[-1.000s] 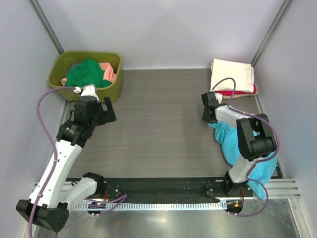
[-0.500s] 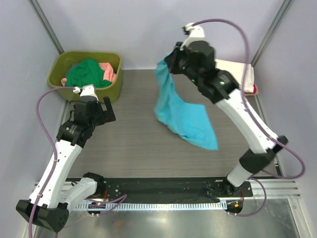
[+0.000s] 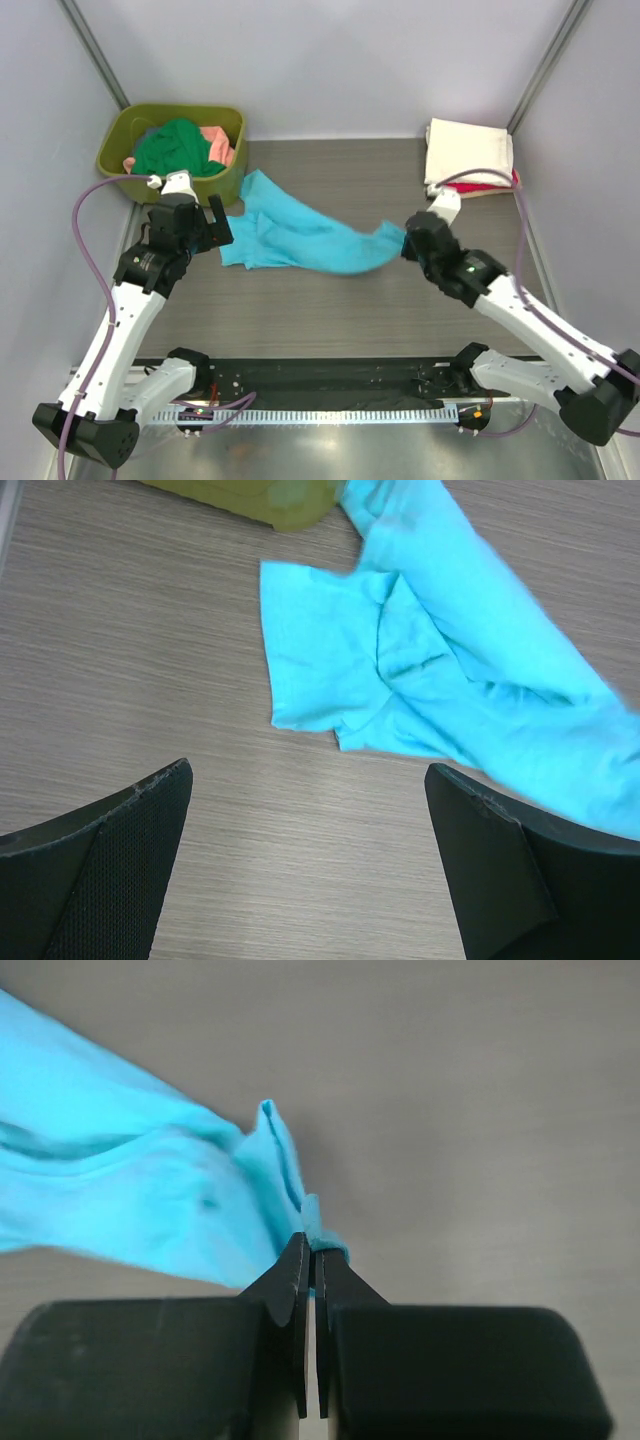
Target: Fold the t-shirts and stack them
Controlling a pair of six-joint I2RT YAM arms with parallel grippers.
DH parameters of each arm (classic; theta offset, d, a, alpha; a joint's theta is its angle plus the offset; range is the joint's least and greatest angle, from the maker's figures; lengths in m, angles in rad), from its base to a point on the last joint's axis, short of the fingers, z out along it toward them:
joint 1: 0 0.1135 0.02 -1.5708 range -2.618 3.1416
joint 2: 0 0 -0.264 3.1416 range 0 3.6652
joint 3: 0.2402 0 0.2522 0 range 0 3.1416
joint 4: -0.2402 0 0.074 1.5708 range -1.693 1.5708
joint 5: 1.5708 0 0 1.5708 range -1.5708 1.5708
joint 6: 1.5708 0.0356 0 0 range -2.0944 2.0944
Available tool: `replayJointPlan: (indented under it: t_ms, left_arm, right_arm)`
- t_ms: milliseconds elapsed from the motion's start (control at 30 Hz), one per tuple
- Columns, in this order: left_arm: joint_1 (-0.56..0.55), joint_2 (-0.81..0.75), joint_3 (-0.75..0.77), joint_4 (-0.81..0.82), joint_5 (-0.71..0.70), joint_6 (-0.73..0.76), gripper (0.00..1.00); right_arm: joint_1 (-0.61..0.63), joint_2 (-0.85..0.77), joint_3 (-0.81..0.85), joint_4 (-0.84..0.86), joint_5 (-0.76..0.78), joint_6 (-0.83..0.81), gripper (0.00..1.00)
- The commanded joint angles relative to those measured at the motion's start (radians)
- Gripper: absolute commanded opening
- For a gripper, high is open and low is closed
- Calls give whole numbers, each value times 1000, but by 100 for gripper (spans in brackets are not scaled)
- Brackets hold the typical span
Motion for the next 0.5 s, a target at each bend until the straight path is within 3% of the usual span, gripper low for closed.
replayJointPlan:
  t_ms: [0, 167, 267, 400, 433, 467]
  left_arm:
    - [8, -18, -1, 38, 5, -2, 100]
    - [6, 71, 35, 35, 127, -57, 100]
    - [-13, 122, 47, 44, 199, -132, 100]
    - [-96, 250, 79, 55, 183, -158, 97]
    - [-99, 263, 93, 32, 181, -155, 95]
    - [-99, 266, 105, 12, 175, -134, 95]
  right_arm:
    - [-63, -30, -223, -34, 93, 173, 1]
    - [-232, -100, -343, 24, -60, 155, 1]
    - [-255, -85, -368, 80, -117, 138, 1]
    - [-275, -10, -351, 83, -117, 109, 1]
    - [-294, 4, -347, 74, -116, 107, 3]
    - [-319, 10, -342, 72, -152, 101, 12]
